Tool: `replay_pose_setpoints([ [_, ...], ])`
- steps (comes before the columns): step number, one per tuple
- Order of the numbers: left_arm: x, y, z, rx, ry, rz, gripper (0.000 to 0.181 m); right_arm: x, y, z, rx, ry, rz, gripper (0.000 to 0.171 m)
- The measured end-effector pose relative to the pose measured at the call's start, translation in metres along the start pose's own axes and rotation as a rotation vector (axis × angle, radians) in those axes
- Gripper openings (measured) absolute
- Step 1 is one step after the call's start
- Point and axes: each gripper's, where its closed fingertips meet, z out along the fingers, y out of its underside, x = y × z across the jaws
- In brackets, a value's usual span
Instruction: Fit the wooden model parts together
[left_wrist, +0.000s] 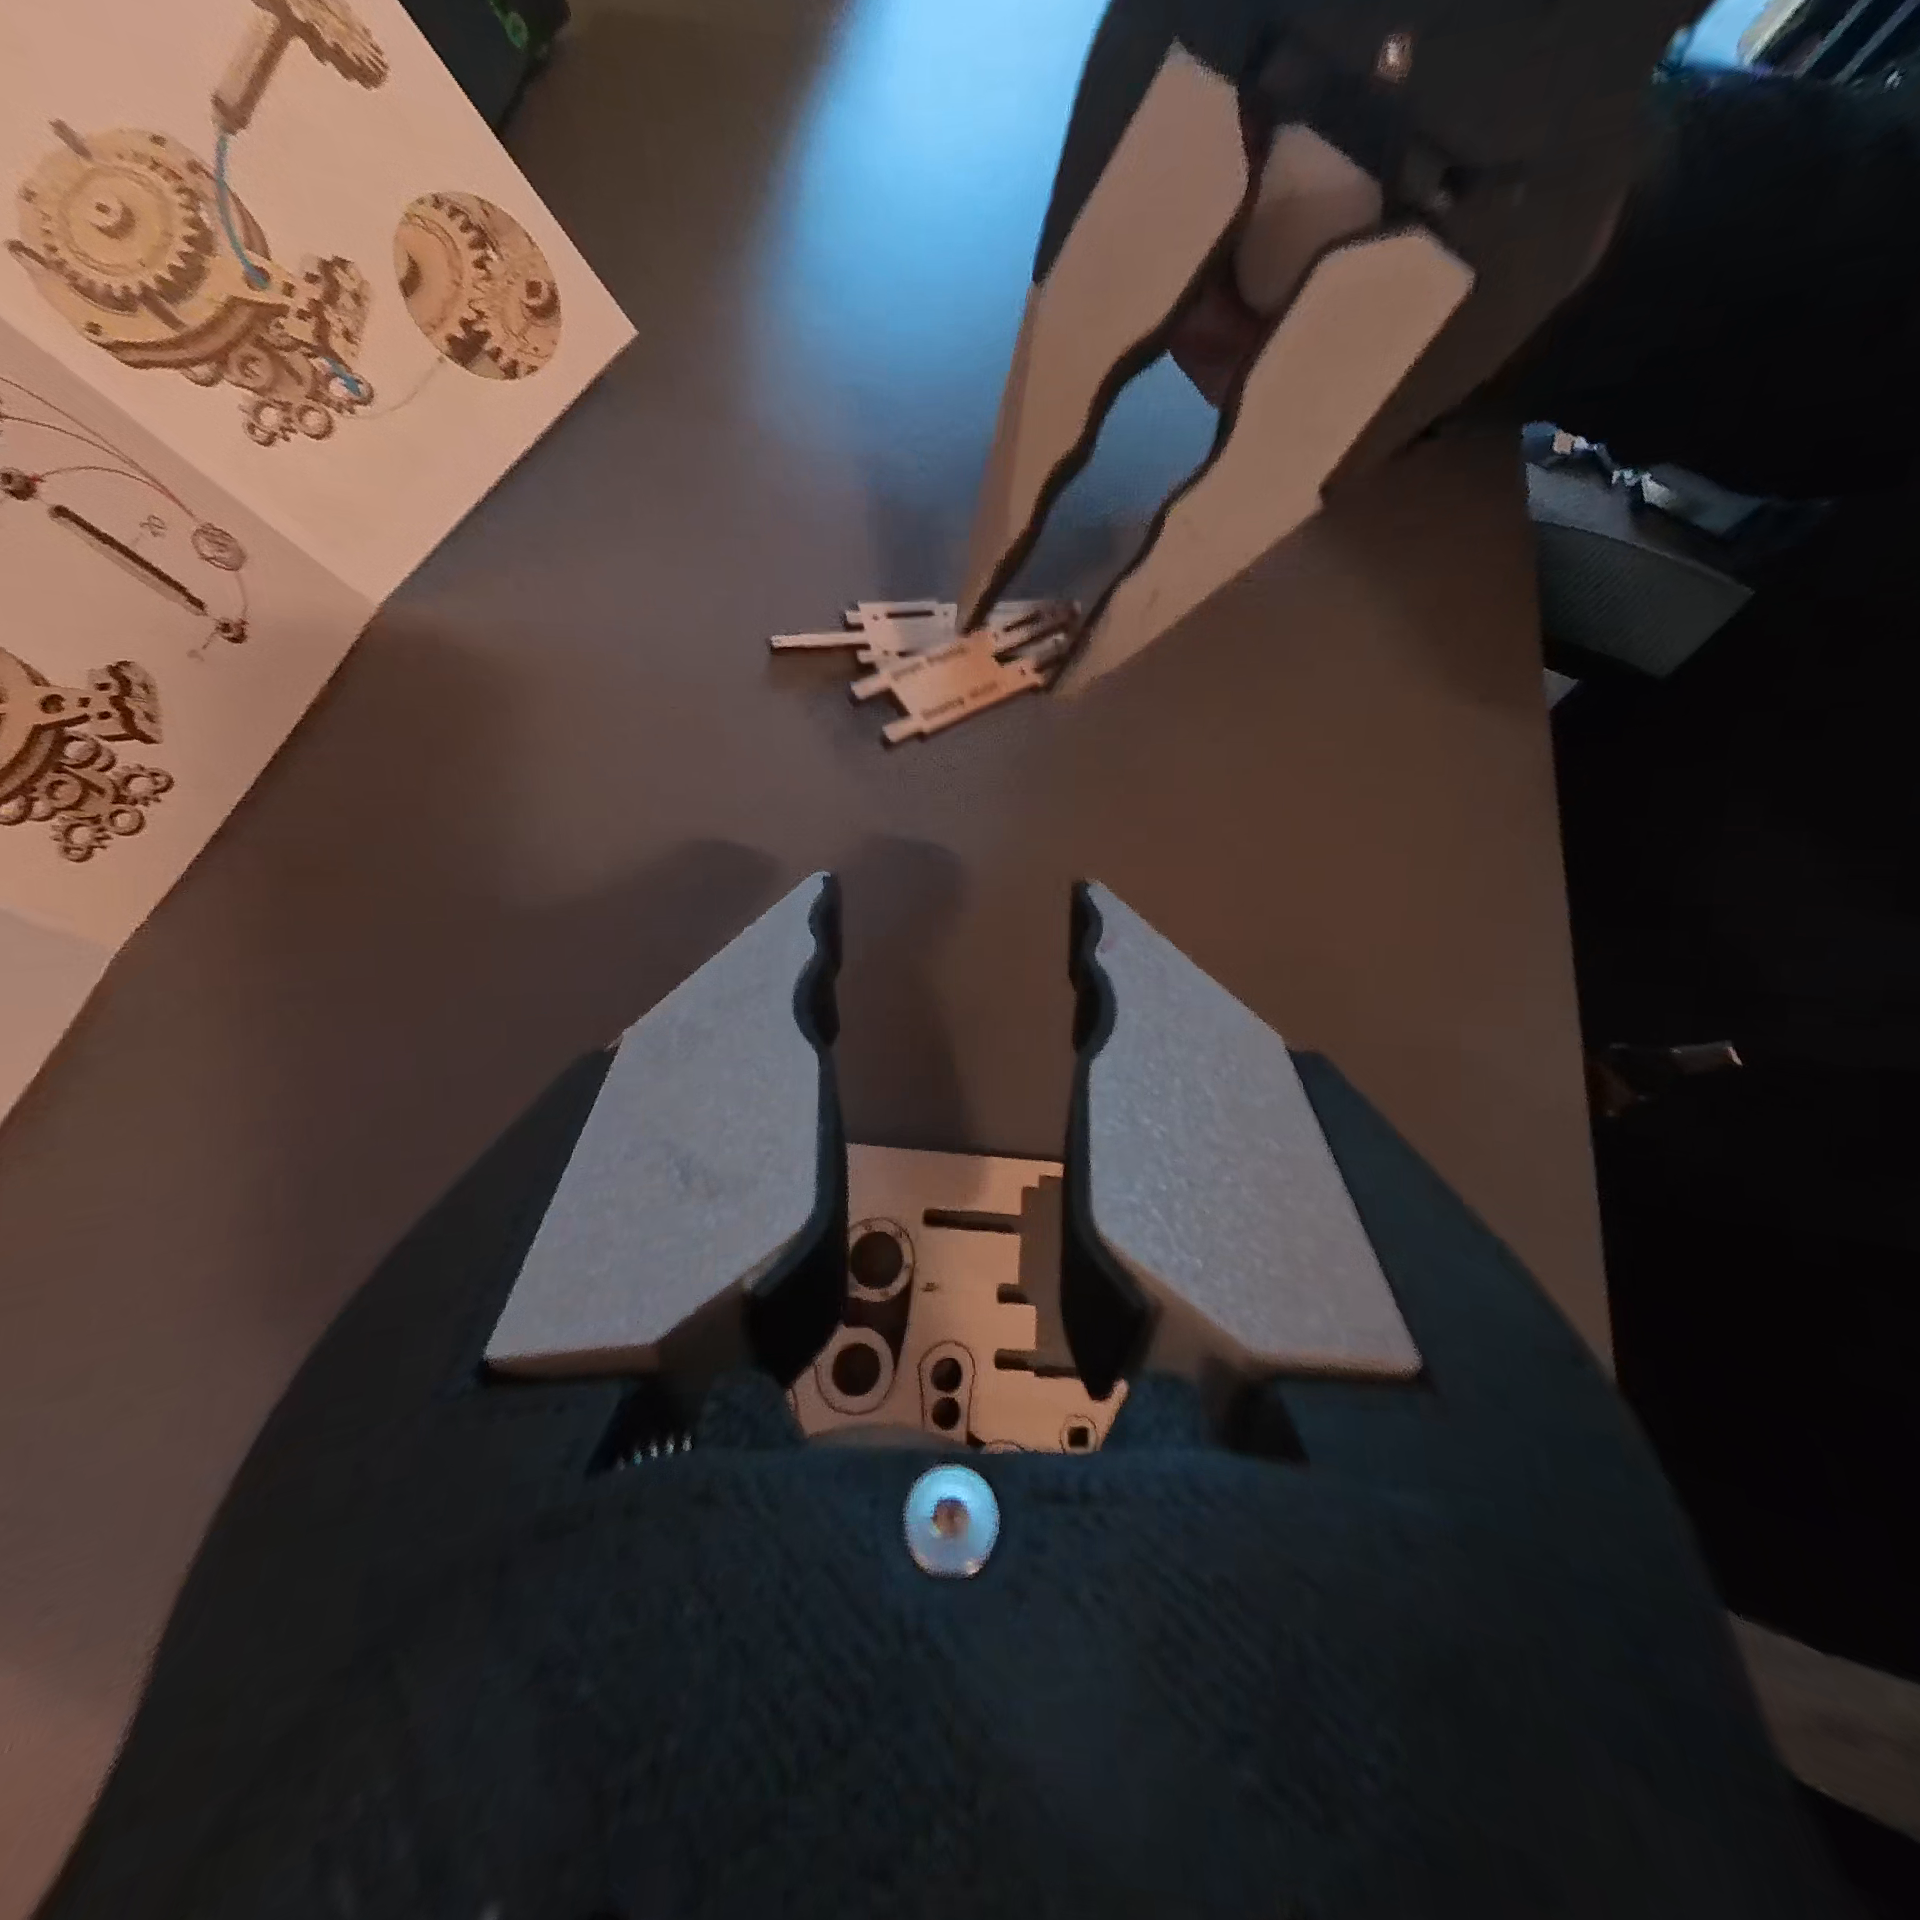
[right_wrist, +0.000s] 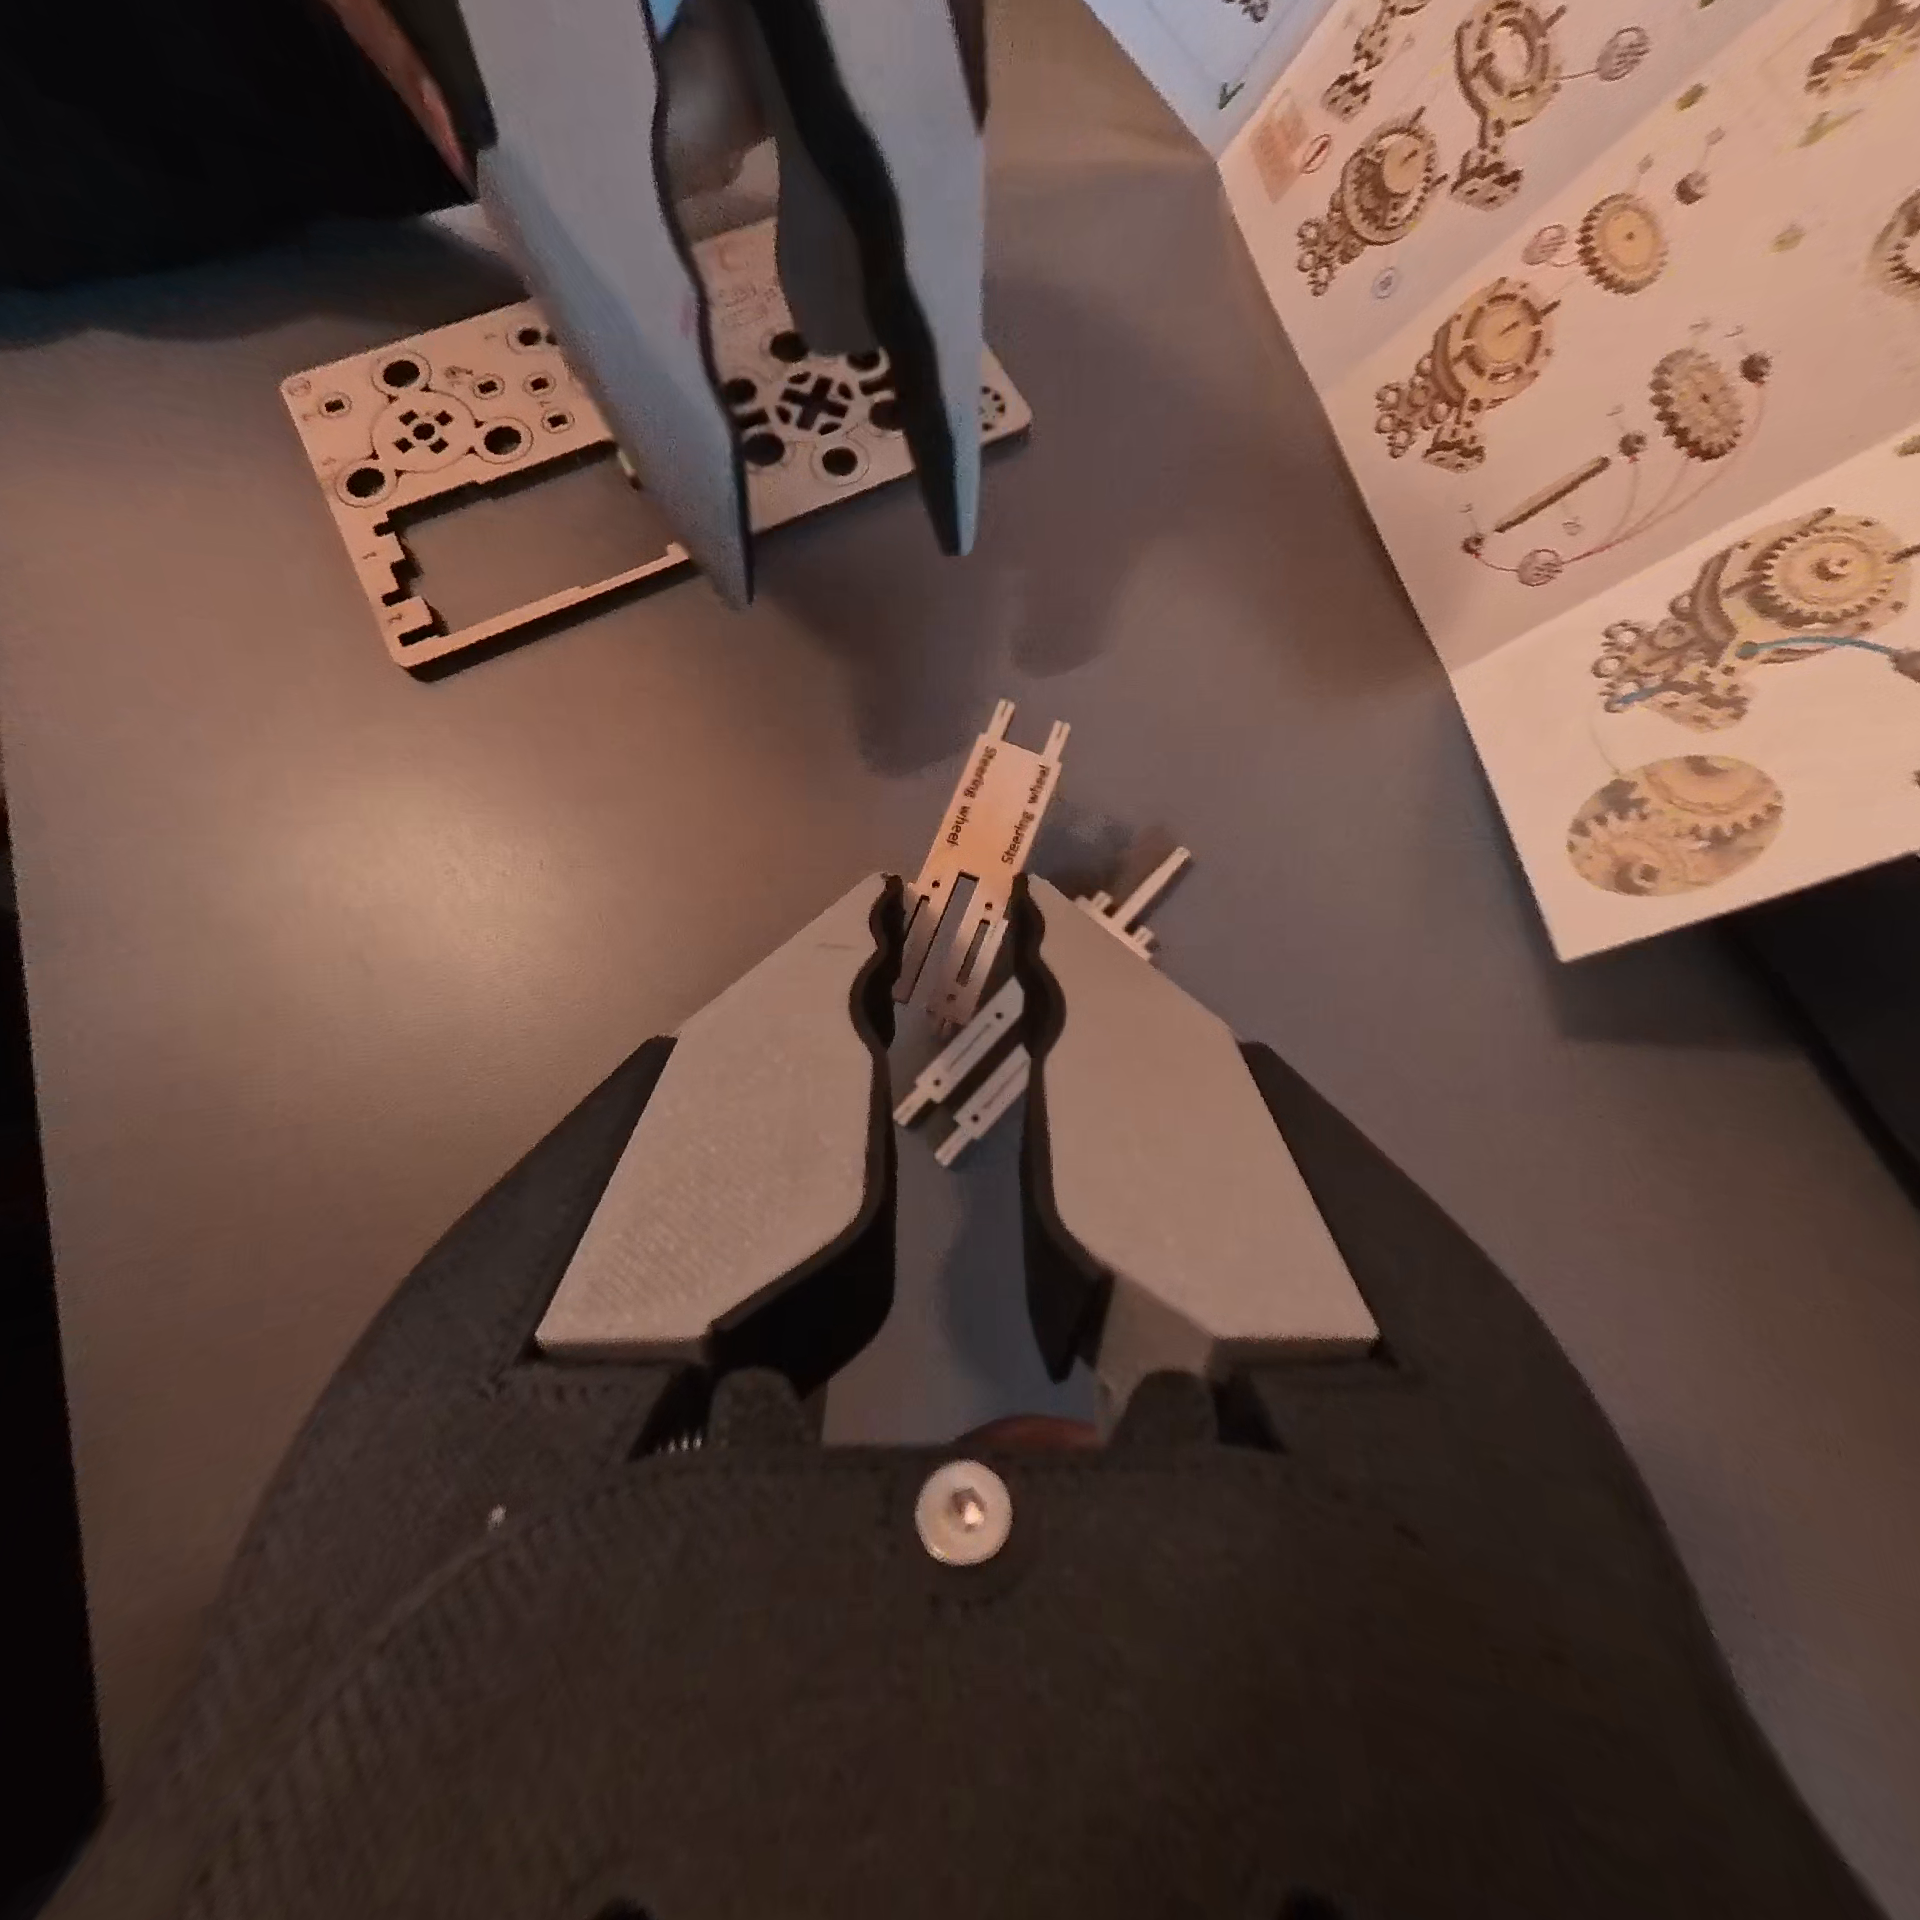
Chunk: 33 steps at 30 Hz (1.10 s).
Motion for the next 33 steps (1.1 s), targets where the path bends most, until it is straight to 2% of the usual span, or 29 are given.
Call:
replay_pose_setpoints([
  [14,0.016,0.019,0.027,-0.126,0.035,0.069,0.041,0.021,0.004,-0.022,0.015,0.036,0.032,0.017],
  [33,0.012,0.007,0.028,-0.082,-0.008,0.093,0.039,0.036,0.022,-0.030,-0.049,0.050,0.042,0.017],
])
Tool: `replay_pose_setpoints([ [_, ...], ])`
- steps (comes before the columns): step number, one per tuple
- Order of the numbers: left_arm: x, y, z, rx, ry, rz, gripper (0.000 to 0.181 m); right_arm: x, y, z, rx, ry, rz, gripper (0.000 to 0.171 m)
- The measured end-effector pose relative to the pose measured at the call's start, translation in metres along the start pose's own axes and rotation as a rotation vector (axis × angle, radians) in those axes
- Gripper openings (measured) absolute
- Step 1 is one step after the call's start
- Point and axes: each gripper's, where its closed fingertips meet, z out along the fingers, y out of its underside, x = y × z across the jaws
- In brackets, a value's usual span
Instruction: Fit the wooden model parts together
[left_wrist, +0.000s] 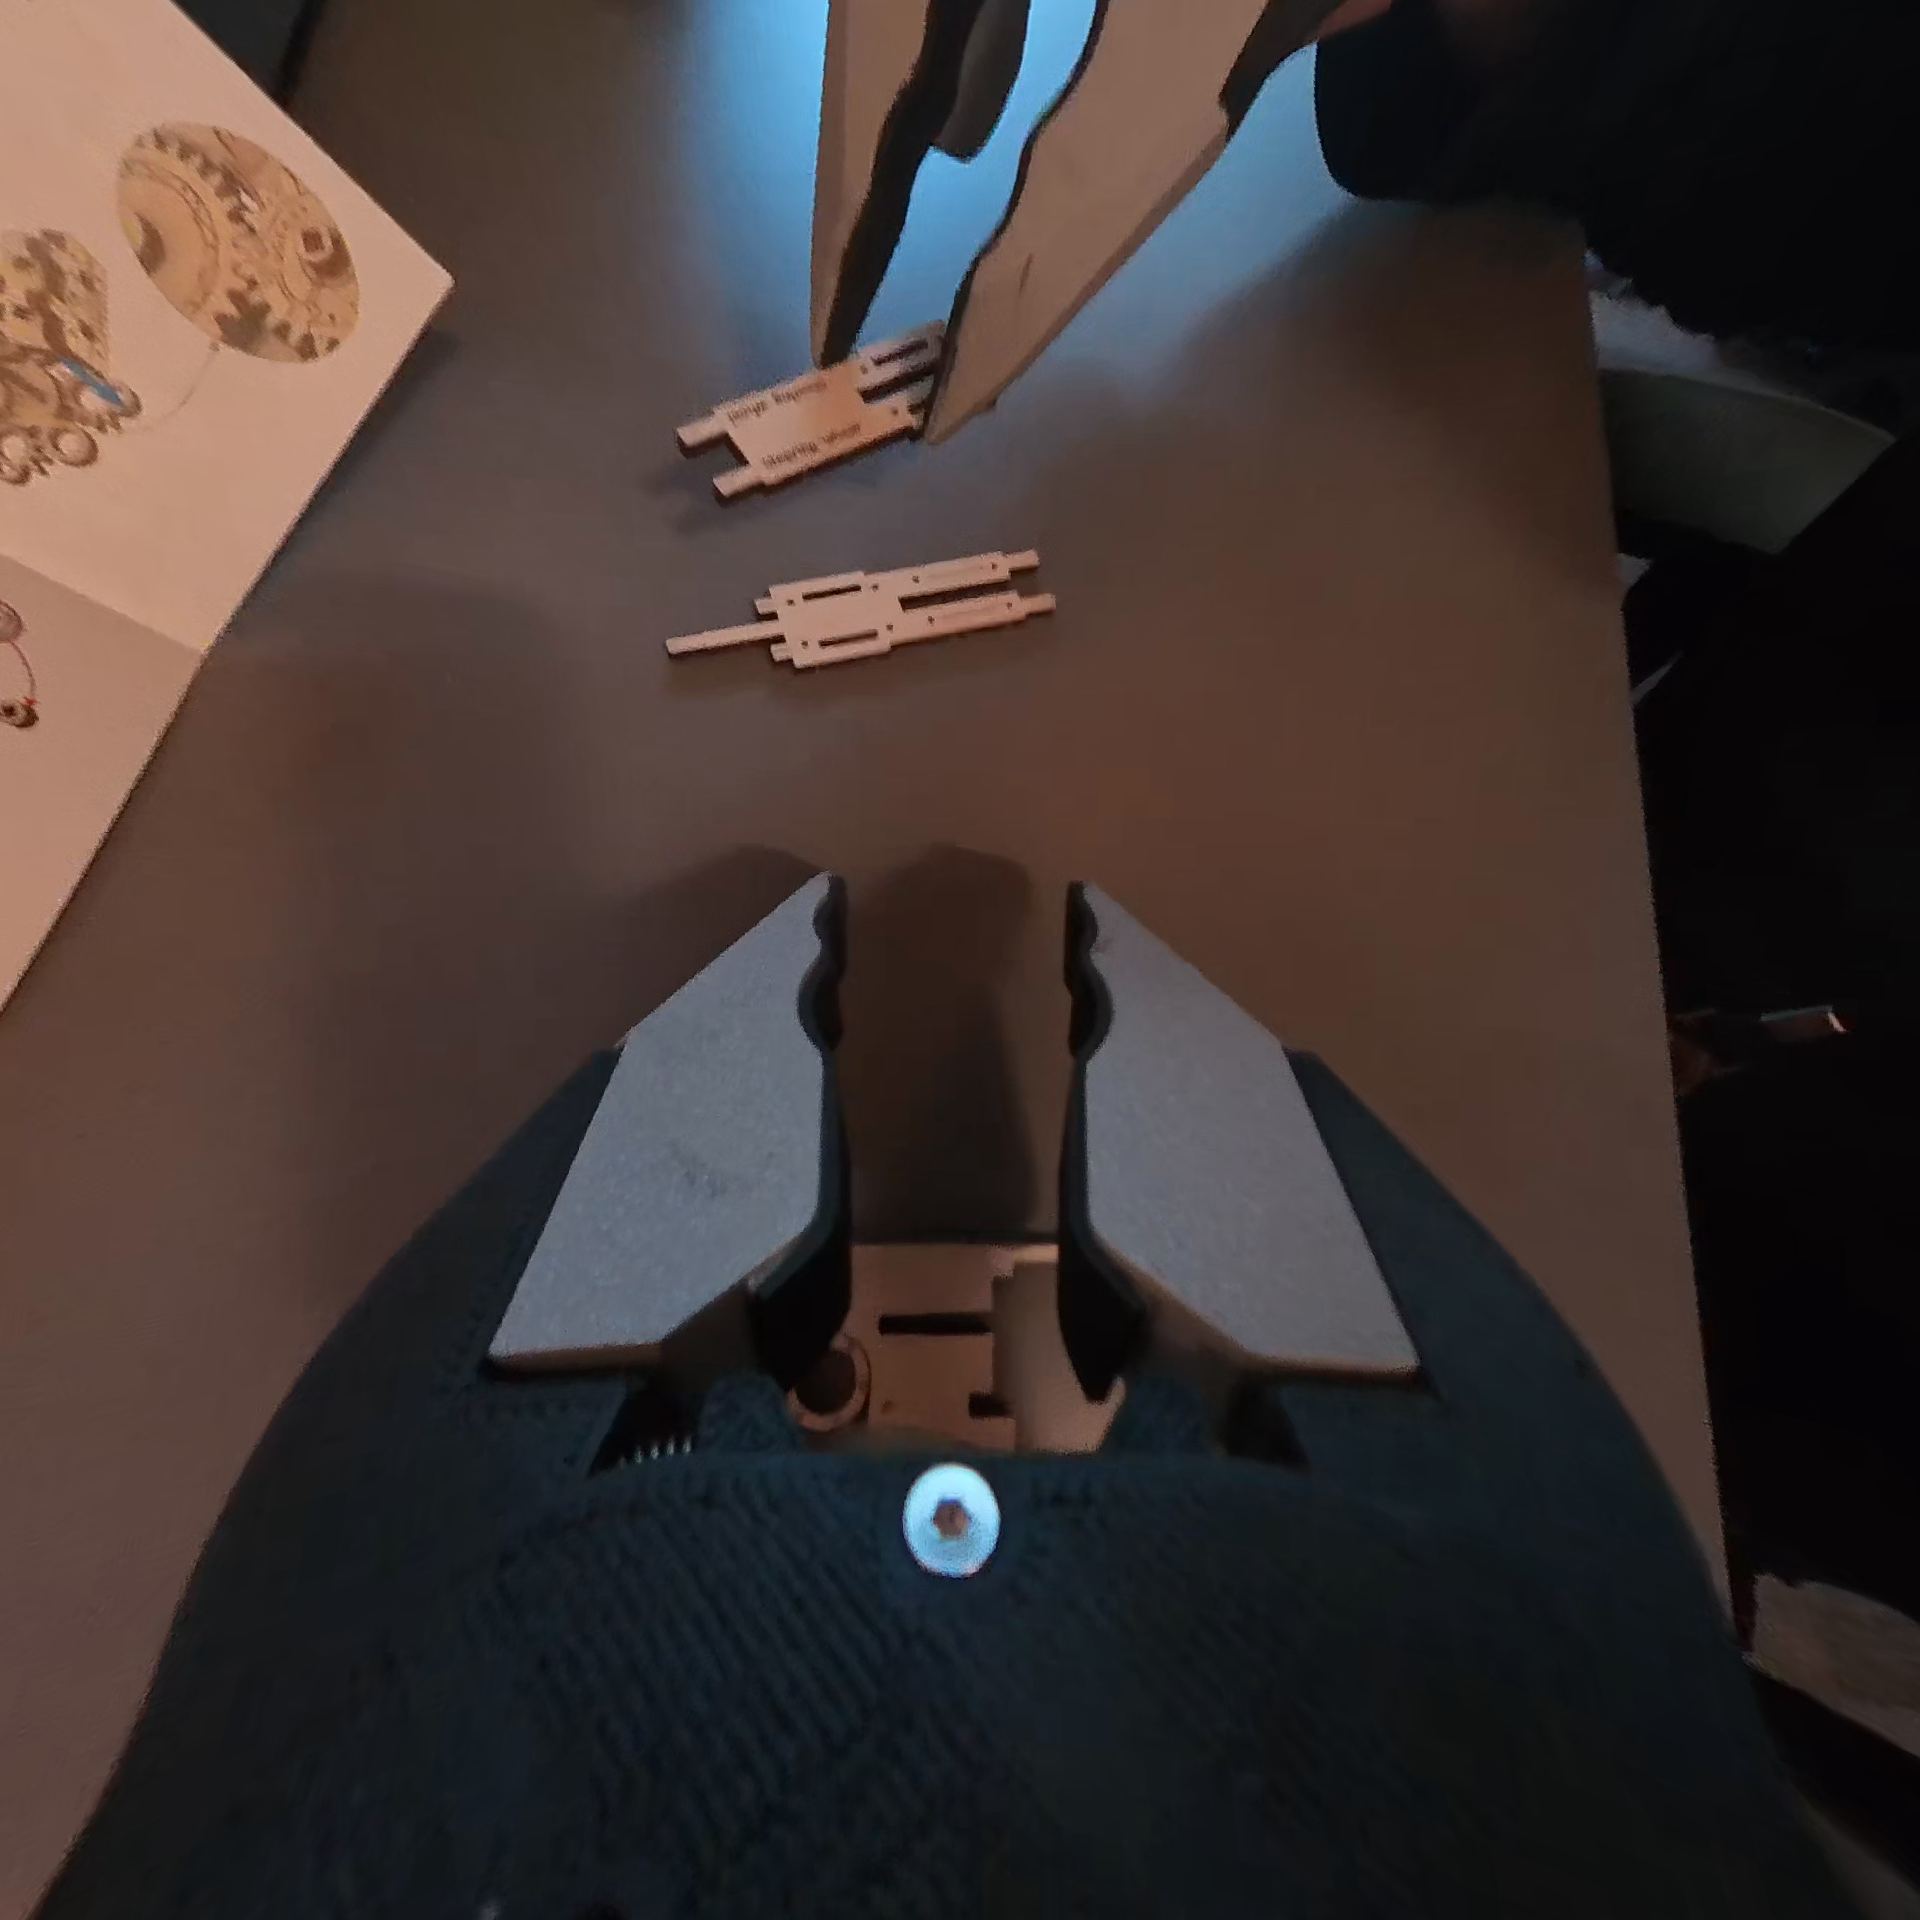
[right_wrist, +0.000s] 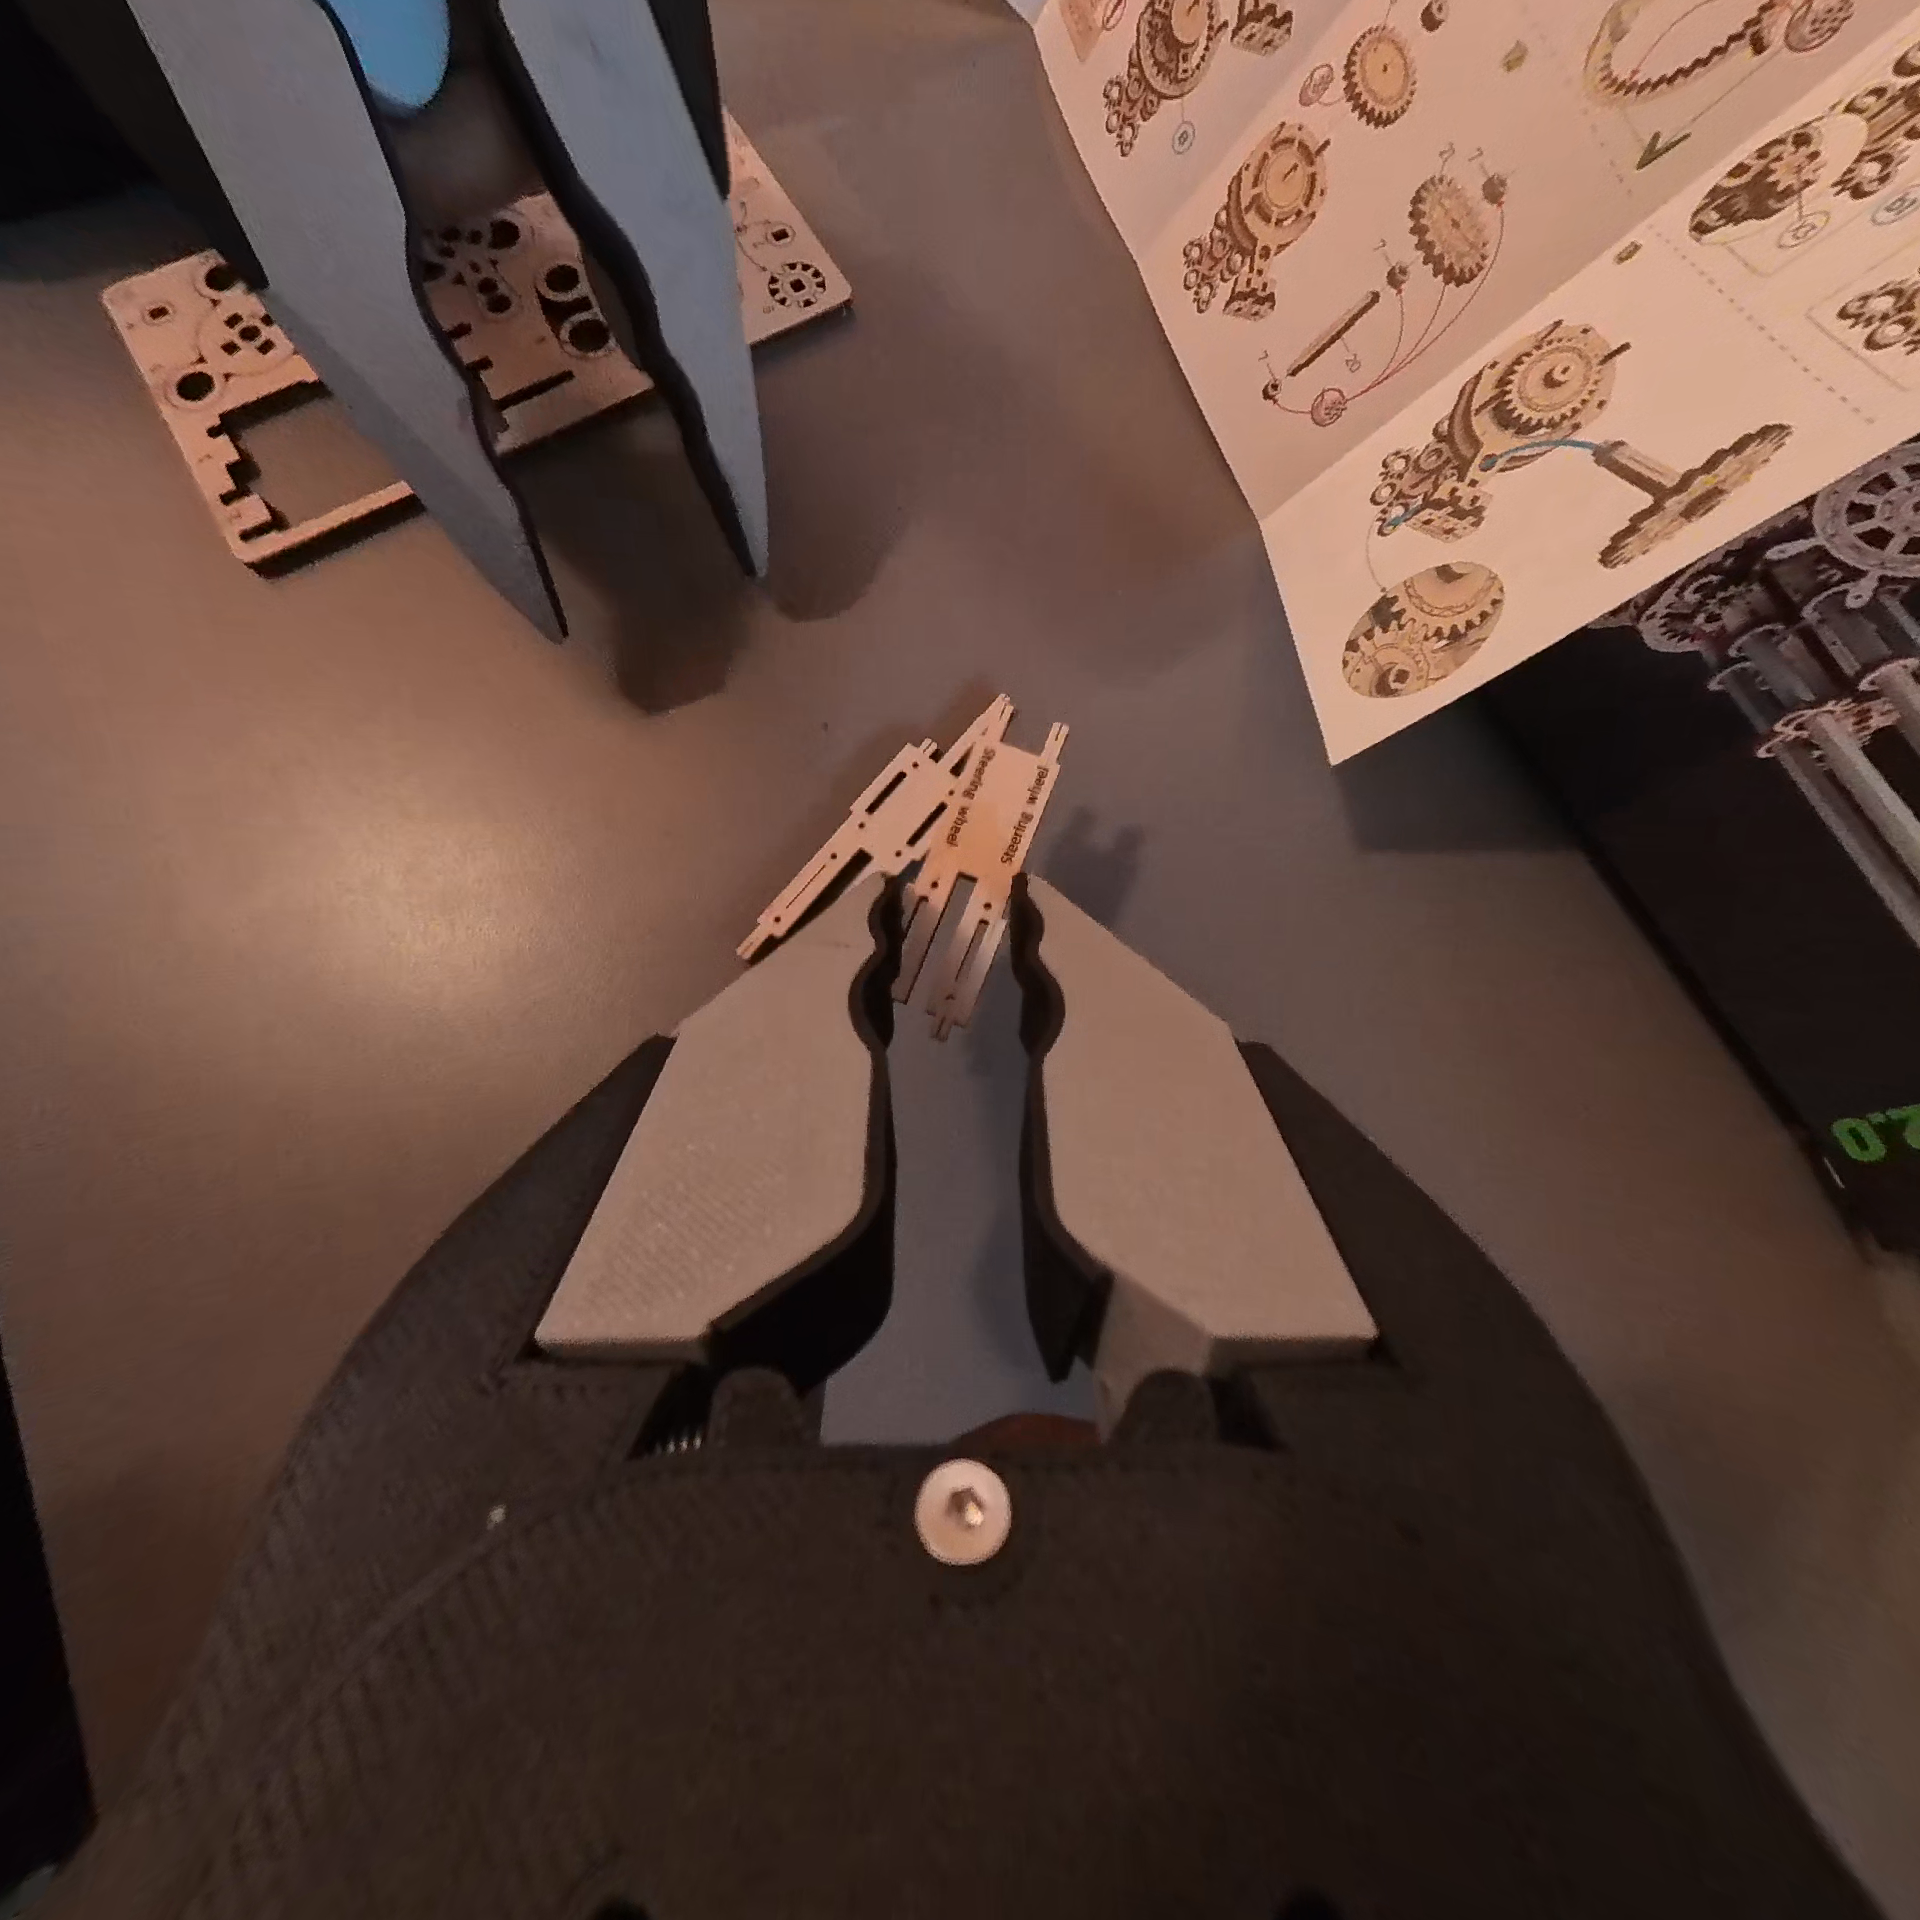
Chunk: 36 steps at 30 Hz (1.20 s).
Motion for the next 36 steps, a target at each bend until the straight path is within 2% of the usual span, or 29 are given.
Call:
replay_pose_setpoints([
  [10,0.000,-0.023,0.008,0.053,-0.062,-0.019,0.039,-0.017,-0.015,-0.005,0.071,-0.043,-0.033,0.017],
  [17,-0.019,-0.007,0.003,-0.005,-0.136,-0.058,0.038,-0.036,-0.030,0.013,0.127,-0.108,0.057,0.017],
  [21,-0.026,-0.006,-0.006,0.014,-0.158,-0.105,0.037,-0.033,-0.039,0.028,0.123,-0.050,0.078,0.017],
  [24,-0.035,0.000,-0.010,0.006,-0.182,-0.157,0.037,-0.039,-0.048,0.037,0.136,-0.075,0.125,0.017],
  [36,-0.037,0.013,-0.011,-0.052,-0.204,-0.140,0.037,-0.046,-0.037,0.050,0.074,-0.116,0.145,0.017],
])
